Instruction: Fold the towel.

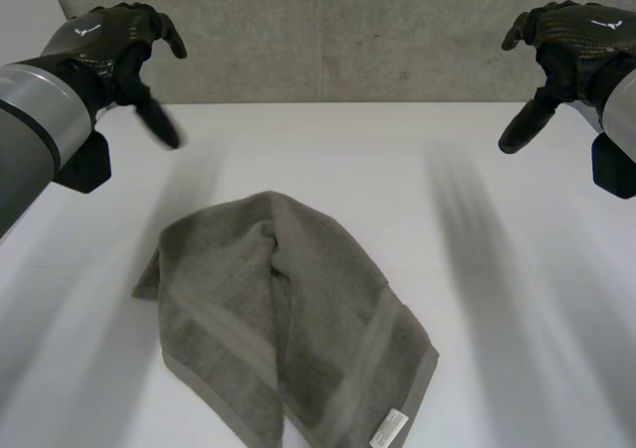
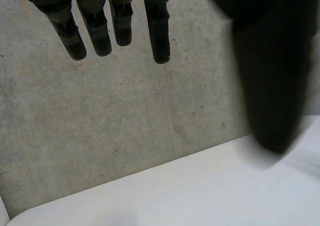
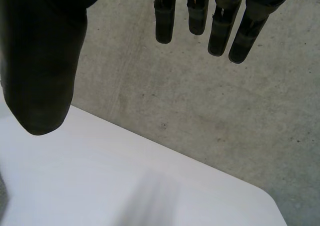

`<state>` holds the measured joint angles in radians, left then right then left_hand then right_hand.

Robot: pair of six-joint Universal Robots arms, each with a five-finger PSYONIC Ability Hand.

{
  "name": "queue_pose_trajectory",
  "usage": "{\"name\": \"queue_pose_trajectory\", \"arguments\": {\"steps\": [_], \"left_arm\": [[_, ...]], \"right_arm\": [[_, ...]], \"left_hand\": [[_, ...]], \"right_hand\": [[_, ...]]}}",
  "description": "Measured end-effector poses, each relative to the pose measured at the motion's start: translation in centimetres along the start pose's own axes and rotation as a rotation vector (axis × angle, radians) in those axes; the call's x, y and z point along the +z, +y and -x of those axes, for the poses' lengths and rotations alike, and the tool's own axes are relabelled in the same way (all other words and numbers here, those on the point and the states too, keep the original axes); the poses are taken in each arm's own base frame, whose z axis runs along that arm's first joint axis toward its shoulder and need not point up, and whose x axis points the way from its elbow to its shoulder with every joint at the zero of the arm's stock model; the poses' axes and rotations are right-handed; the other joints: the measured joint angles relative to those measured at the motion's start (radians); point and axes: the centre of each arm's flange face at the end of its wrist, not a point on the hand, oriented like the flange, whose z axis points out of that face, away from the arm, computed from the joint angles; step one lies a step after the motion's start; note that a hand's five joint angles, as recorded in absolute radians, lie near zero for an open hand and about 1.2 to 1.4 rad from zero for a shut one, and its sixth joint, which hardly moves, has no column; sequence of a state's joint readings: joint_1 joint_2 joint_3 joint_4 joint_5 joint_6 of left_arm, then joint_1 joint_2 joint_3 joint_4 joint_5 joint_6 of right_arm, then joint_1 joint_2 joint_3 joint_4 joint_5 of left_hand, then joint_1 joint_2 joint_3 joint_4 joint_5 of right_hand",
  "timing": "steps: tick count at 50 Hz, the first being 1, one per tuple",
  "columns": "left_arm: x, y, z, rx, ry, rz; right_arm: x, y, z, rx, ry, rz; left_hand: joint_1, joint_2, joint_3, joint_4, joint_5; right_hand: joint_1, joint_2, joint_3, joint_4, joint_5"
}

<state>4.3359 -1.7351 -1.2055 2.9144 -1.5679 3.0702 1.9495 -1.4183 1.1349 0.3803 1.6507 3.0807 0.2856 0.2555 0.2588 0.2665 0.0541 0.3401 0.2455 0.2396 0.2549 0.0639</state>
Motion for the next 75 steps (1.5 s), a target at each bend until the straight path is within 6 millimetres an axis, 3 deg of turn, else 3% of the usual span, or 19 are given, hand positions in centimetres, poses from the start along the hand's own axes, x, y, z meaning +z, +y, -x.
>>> {"name": "queue_pose_trajectory", "arguments": {"steps": [22, 29, 34, 37, 47, 56, 63, 67, 70, 73, 75], "left_arm": [[0.0, 0.3, 0.0, 0.002, 0.001, 0.009], [-0.5, 1.7, -0.7, 0.013, 0.034, 0.056], [-2.3, 5.0, -2.1, 0.073, 0.123, 0.16], [-3.8, 7.8, -2.7, 0.145, 0.192, 0.23], [-7.2, 15.6, -3.1, 0.343, 0.36, 0.359], [-8.0, 19.9, -3.4, 0.366, 0.418, 0.403], [-7.6, 22.1, -3.4, 0.365, 0.425, 0.418], [-7.2, 23.1, -3.4, 0.364, 0.426, 0.425], [-7.0, 23.5, -3.4, 0.364, 0.426, 0.426], [-6.9, 23.6, -3.4, 0.364, 0.425, 0.423], [-6.7, 23.6, -3.4, 0.365, 0.424, 0.417]], "right_arm": [[0.3, 0.4, 0.0, -0.005, 0.0, 0.012], [0.2, 1.5, 0.4, -0.028, -0.032, 0.051], [-0.6, 4.7, 1.9, -0.145, -0.175, 0.153], [-1.8, 7.9, 3.1, -0.258, -0.323, 0.239], [-5.2, 16.1, 5.7, -0.425, -0.603, 0.389], [-5.9, 20.3, 6.7, -0.442, -0.633, 0.372], [-6.2, 22.1, 6.9, -0.438, -0.647, 0.37], [-6.3, 22.6, 7.0, -0.431, -0.664, 0.361], [-6.3, 22.6, 7.1, -0.424, -0.677, 0.348], [-6.2, 22.5, 7.2, -0.415, -0.694, 0.333], [-6.1, 22.4, 7.3, -0.405, -0.707, 0.322]], "left_hand": [[0.0, 0.0, 0.0, 0.0, -0.001], [0.0, 0.0, 0.0, 0.0, -0.001], [0.0, 0.0, 0.0, 0.0, -0.001], [0.0, 0.0, 0.0, 0.0, -0.001], [0.0, 0.0, 0.0, 0.0, -0.001], [0.0, 0.0, 0.0, -0.002, -0.002], [0.0, 0.0, 0.0, -0.002, -0.002], [0.0, 0.0, 0.0, -0.002, 0.0], [0.072, 0.087, 0.087, 0.076, 0.111], [0.404, 0.431, 0.415, 0.421, 0.44], [0.693, 0.773, 0.723, 0.743, 0.75]], "right_hand": [[0.0, 0.0, 0.0, 0.0, 0.0], [0.0, 0.0, 0.0, 0.0, 0.0], [0.0, 0.0, 0.0, 0.0, 0.0], [0.0, 0.0, 0.0, 0.0, 0.0], [0.0, 0.0, 0.0, 0.0, 0.0], [0.0, 0.0, 0.0, 0.0, 0.0], [0.0, 0.003, 0.003, 0.001, 0.003], [0.117, 0.215, 0.219, 0.203, 0.228], [0.48, 0.575, 0.568, 0.554, 0.573], [0.828, 0.927, 0.899, 0.89, 0.918], [0.989, 1.066, 1.061, 1.054, 1.091]]}}
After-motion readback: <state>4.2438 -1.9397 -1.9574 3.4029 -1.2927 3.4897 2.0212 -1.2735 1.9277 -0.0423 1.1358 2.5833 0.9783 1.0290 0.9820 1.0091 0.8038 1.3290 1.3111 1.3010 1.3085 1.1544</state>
